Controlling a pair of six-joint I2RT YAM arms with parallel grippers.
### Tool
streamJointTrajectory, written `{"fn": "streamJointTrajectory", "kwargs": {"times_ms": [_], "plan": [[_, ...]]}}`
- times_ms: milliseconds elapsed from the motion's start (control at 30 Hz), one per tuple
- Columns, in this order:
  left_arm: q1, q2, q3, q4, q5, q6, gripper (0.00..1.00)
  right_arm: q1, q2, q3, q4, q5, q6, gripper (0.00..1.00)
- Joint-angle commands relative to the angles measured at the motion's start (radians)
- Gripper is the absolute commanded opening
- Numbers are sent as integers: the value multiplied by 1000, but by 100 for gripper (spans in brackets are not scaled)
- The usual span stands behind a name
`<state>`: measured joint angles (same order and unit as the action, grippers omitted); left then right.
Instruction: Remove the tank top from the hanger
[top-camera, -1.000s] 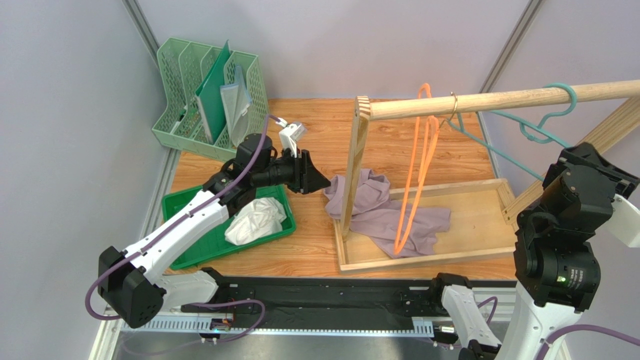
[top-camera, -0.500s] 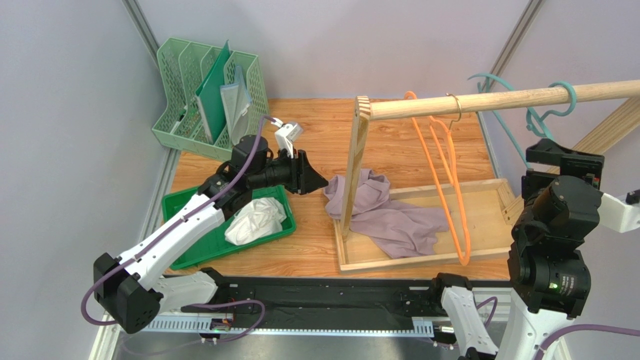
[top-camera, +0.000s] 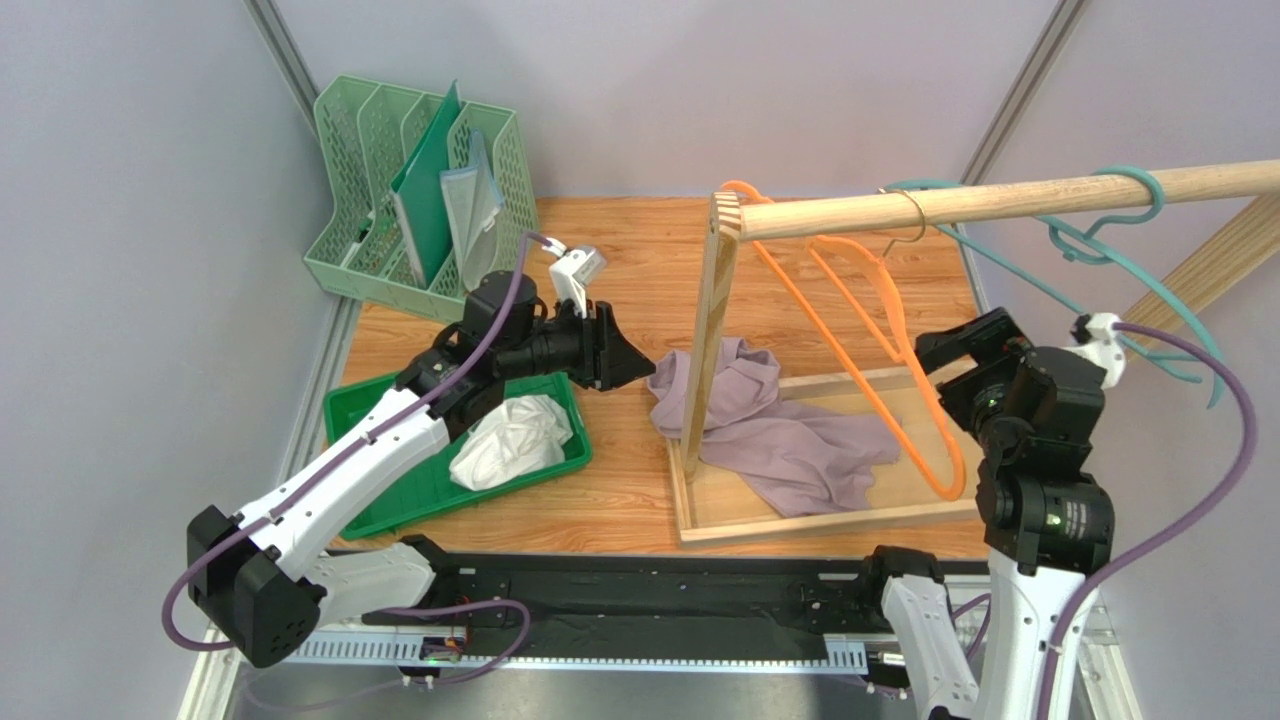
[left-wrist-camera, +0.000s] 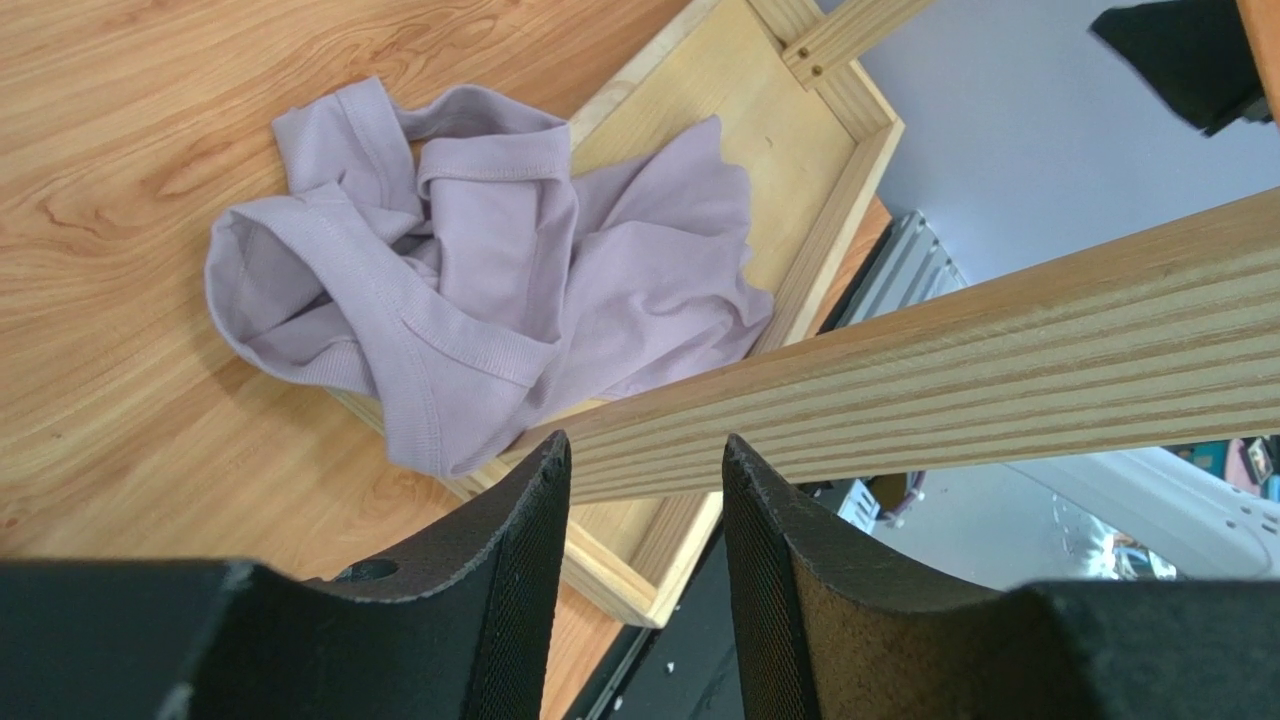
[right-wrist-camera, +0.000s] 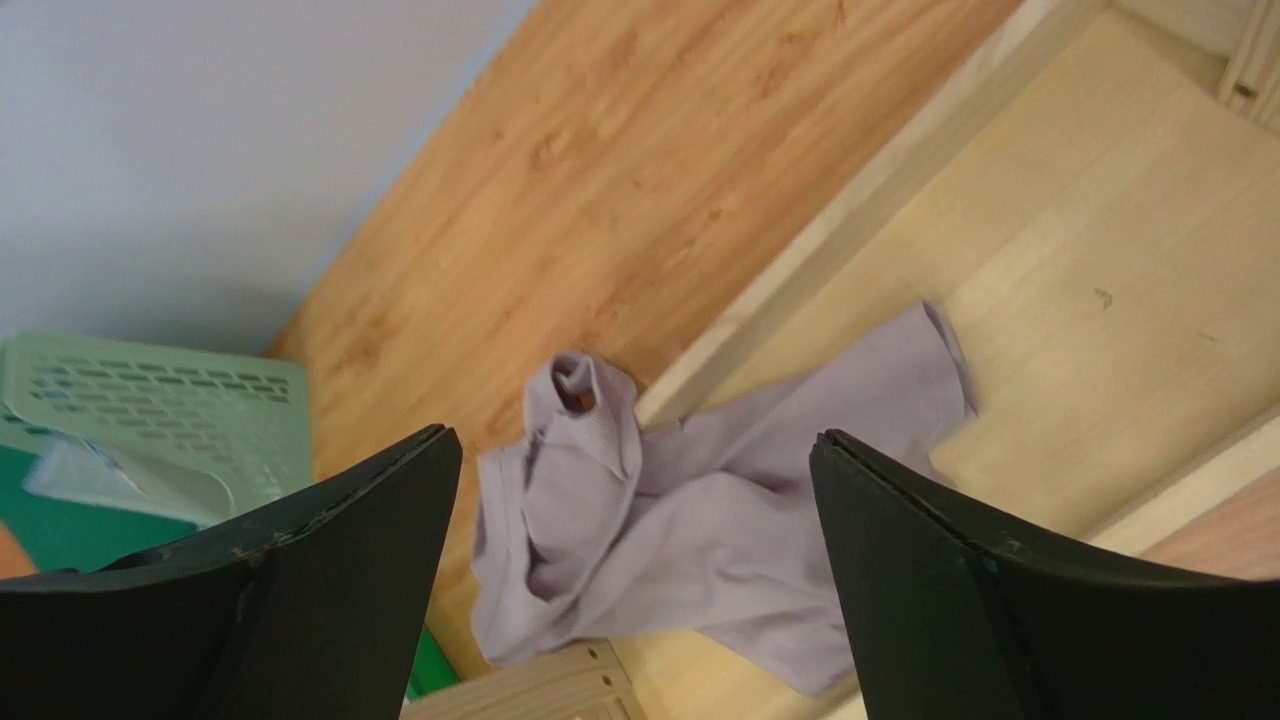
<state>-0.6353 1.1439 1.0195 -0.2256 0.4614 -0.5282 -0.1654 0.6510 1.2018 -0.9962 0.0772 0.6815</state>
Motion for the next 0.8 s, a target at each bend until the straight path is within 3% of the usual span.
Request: {"fn": "streamJointTrajectory", "kwargs": {"times_ms": [0, 200, 333, 533, 700, 767], "plan": [[-3, 26, 42, -30, 0, 25, 49, 1, -17, -79, -2, -134, -114, 93], [-4, 190, 167, -121, 81, 76, 49, 1, -16, -227, 31, -246, -132, 95], [-15, 327, 218, -149, 85, 83, 49, 3, -42, -419, 148, -287, -97, 95], [-30, 462, 274, -129, 69, 62, 48, 9, 25, -567, 293, -359, -37, 96], [-32, 452, 229, -72, 22, 28, 48, 58, 93, -663, 369, -298, 65, 96], [-30, 433, 215, -70, -3, 22, 48, 137, 119, -673, 386, -205, 105, 96]]}}
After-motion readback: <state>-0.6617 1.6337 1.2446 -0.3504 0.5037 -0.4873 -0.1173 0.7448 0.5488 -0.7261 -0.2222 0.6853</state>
